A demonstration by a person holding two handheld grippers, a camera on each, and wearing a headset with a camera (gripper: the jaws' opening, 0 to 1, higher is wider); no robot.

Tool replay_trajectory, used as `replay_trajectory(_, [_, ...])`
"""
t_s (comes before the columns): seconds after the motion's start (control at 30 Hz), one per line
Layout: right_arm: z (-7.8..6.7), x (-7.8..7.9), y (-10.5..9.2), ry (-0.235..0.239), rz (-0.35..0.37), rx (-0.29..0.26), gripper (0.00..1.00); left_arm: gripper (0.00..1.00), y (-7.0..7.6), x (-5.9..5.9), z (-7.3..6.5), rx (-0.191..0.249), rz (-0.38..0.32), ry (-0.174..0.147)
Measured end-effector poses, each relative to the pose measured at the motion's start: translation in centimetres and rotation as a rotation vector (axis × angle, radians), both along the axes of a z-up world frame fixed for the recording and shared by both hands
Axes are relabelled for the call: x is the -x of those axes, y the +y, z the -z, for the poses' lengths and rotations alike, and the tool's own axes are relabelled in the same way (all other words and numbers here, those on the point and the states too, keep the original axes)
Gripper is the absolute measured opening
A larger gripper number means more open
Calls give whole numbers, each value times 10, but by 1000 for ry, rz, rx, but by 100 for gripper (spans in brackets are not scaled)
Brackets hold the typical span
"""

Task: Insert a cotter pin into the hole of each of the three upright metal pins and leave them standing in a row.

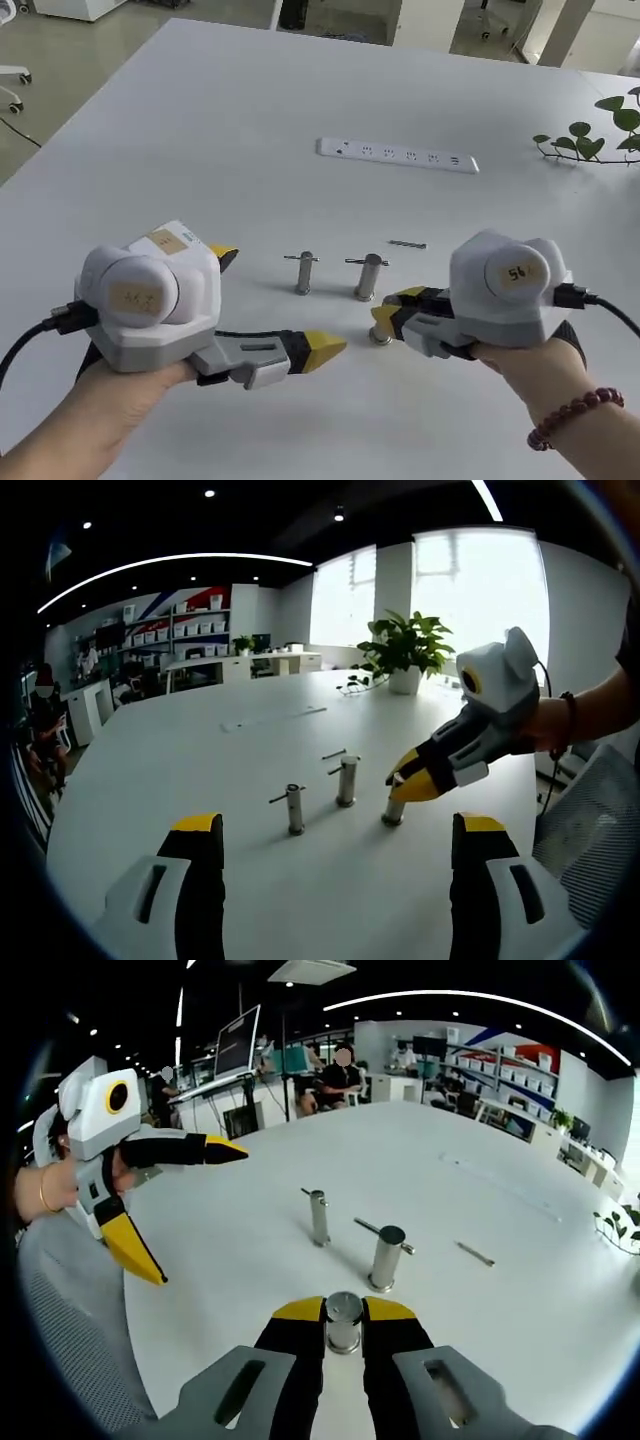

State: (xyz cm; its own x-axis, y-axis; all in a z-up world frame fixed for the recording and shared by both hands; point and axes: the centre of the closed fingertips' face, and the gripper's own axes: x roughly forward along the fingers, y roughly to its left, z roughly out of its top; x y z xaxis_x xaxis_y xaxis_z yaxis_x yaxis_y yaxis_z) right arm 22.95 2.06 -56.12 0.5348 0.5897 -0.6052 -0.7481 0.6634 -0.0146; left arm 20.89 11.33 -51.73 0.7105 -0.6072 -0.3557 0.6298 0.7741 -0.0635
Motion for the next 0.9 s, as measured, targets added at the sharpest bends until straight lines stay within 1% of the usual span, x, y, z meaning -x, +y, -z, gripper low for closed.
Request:
replay_trajectory(0.07, [1,1,2,-5,2,-2,8,95,1,0,0,-1,-2,0])
replay_trajectory(0.17, [3,4,4,1,1,-9,8,95,1,0,0,-2,-2,1])
replay_trajectory(0.23, [5,6,5,2,-2,0,8,95,0,0,0,-2,-1,1])
replay_trajectory(0.27, [4,6,6,-5,1,-5,8,94,0,1,0,-3,0,1])
replay_trajectory(0.33, [4,7,7,0,5,-13,8,94,0,1,0,-5,1,3])
replay_trajectory(0.43, [4,8,8,-14,7,-12,8,94,-1,1,0,-5,2,4])
replay_trajectory(0.53, [4,7,8,-10,25,-27,8,94,-1,2,1,-7,6,7])
replay_trajectory(0.67, [4,7,8,-22,24,-30,9,95,-3,3,2,-10,12,11])
replay_trajectory(0.77, [5,8,8,-8,28,-55,9,95,-3,4,3,-11,14,13])
replay_trajectory(0.9, [9,9,6,-9,32,-42,12,96,-3,4,4,-14,13,15])
